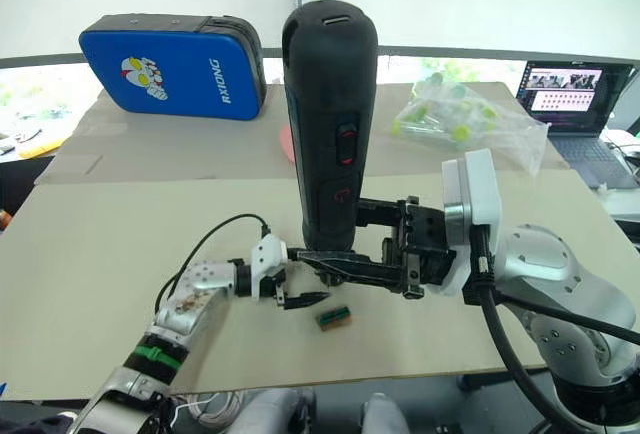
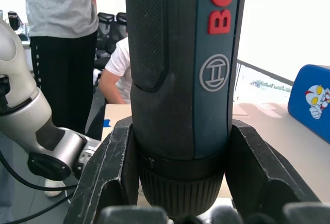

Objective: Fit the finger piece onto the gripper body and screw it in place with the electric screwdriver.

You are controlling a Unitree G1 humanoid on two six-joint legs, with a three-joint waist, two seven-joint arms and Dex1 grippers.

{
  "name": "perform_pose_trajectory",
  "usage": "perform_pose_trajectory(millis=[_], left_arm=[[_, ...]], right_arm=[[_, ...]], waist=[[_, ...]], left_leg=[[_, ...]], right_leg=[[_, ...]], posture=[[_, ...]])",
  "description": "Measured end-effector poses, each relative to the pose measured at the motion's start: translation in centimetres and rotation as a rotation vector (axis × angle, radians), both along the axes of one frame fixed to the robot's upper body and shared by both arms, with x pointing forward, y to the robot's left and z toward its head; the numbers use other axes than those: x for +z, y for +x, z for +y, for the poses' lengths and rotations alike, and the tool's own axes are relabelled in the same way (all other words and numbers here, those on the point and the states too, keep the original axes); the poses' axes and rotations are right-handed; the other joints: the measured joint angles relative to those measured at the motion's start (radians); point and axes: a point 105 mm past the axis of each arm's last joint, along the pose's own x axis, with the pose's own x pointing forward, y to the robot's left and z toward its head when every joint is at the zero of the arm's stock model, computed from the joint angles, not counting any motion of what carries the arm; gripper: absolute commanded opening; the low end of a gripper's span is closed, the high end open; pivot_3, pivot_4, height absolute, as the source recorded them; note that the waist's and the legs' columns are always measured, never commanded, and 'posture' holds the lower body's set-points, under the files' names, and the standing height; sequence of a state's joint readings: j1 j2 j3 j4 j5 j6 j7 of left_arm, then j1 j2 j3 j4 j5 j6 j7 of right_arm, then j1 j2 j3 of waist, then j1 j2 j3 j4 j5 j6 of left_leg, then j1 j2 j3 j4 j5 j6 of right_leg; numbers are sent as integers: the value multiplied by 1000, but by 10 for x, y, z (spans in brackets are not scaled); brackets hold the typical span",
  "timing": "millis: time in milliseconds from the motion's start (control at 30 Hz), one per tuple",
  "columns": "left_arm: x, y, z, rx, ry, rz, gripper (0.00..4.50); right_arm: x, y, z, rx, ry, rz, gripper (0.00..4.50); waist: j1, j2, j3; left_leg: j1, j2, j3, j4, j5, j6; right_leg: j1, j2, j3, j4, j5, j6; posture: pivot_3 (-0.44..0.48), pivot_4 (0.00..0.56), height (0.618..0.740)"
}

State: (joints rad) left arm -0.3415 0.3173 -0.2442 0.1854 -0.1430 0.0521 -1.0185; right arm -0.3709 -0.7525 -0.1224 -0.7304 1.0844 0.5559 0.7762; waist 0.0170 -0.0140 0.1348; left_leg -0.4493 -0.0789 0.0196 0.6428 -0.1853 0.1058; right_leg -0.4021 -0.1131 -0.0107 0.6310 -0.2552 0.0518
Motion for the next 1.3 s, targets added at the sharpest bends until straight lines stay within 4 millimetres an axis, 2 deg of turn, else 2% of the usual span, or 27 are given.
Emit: perform_pose_trajectory(millis=[267,467,500,533,633,1300], left_arm=[[-1,-4,-22,72,-9,-4,4458],[-2,-3,-27,102,13,-24,4458],[-2,-2,-26,111,17,-28,3958],[-3,-1,-26,113,17,-28,3707],[-3,0,-26,119,19,-28,2307],[0,17,-22,-34,63,-37,2320]], right_arm=[[1,3,1,-14,-4,5,1903],[1,3,1,-13,-4,6,1903],[1,3,1,-12,-4,6,1903],[1,3,1,-12,-4,6,1903],[0,3,1,-11,-5,11,1903],[-8,1,-2,-8,-10,43,1903]], waist=[[22,0,0],[27,0,0],[28,0,0],[28,0,0],[28,0,0],[26,0,0]], left_leg=[[0,0,1,0,0,0],[0,0,2,0,0,0],[0,0,2,0,0,0],[0,0,2,0,0,0],[0,0,2,0,0,0],[0,0,2,2,0,0]], right_leg=[[0,0,1,-1,1,1],[0,0,1,-1,1,0],[0,0,1,-1,1,0],[0,0,1,-1,2,0],[0,0,1,-1,2,0],[0,0,1,-1,3,1]], posture=[[0,150,740],[0,150,740],[0,150,740],[0,150,740],[0,150,740],[0,150,740]])
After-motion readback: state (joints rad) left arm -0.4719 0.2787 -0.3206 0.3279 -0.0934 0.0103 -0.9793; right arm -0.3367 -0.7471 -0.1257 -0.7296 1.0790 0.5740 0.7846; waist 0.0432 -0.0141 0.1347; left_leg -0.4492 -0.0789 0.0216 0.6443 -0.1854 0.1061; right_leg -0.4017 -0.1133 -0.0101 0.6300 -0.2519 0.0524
